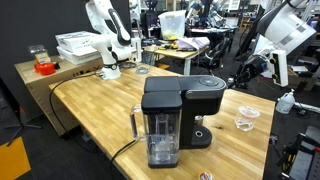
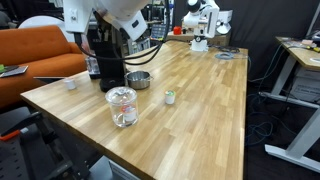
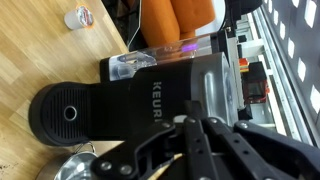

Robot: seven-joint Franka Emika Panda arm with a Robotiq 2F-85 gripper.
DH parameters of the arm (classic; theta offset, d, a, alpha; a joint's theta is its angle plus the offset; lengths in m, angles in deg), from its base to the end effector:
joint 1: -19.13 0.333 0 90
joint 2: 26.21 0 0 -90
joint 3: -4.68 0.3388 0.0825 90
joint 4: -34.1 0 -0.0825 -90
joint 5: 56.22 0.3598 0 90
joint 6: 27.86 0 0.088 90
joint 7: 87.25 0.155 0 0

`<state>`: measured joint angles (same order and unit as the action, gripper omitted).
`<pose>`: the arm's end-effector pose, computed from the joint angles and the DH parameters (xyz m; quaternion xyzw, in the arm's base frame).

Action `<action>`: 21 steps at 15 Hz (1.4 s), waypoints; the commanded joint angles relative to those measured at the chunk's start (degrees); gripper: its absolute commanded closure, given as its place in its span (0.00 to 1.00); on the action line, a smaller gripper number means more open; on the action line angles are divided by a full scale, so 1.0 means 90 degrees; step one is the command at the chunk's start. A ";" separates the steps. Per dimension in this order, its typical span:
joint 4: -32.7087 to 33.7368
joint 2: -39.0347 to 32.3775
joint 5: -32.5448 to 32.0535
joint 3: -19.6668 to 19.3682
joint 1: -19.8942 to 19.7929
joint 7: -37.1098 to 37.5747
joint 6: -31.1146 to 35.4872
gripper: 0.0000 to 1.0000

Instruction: Lift up the lid of the coffee machine

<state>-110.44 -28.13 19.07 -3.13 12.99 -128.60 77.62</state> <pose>0.4218 0.0205 0.2913 -0.8068 0.1731 0.0161 0.5646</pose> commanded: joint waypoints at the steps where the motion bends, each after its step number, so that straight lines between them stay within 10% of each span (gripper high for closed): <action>1: 0.0174 -0.0158 -0.0031 0.0050 -0.0025 -0.0033 -0.0133 1.00; 21: 0.0422 0.0086 -0.0312 0.0246 0.0111 0.0106 0.0074 1.00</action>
<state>-107.54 -28.73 17.03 -1.60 13.42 -128.60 77.80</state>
